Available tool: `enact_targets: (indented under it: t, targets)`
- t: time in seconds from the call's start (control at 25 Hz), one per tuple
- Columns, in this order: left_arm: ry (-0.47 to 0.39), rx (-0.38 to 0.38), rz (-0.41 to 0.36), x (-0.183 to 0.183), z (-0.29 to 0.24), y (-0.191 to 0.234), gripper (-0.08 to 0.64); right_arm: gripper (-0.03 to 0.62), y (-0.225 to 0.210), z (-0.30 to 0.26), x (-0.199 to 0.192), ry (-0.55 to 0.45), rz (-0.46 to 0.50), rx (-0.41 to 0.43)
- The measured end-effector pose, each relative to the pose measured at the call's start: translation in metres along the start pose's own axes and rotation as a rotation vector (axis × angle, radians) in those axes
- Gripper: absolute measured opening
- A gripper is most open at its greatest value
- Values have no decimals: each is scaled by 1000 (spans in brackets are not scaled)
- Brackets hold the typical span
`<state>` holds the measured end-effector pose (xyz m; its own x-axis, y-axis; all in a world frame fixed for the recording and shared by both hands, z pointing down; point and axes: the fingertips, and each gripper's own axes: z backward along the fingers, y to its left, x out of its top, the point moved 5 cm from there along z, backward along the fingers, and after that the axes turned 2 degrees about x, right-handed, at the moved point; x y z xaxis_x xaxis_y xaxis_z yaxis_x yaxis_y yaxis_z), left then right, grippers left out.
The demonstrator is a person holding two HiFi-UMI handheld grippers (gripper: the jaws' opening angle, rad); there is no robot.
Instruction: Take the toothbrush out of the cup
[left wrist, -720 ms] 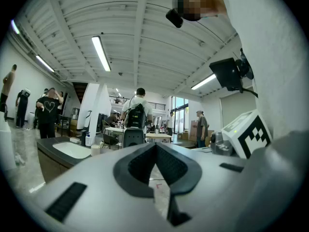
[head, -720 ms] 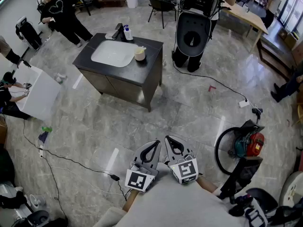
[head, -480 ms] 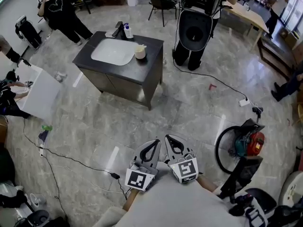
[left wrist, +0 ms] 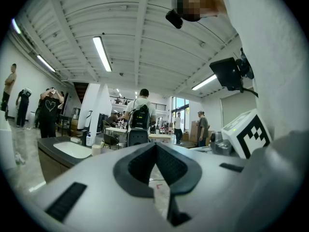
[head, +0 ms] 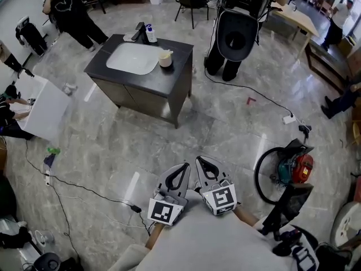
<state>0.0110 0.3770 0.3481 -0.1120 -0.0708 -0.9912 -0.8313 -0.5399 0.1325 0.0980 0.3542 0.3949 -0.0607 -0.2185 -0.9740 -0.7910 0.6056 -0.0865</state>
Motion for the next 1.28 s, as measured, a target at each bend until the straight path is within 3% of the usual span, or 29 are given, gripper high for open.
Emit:
enact_targets:
  t: [0.56,0.76,0.92,1.28]
  targets:
    - [46,-24,12,4,21,18,3,5,19,-13,18,-14,38,-32]
    - [35,-70,-32,4,24,27,3,5,25,-18,25,-32,68,-50]
    - [5,-71,-3,9,20,29,3,5,24,-20,32,-72,114,-53]
    - [21,-25,8,3,26,51,3,5,16,-31,23,-41,72,-72]
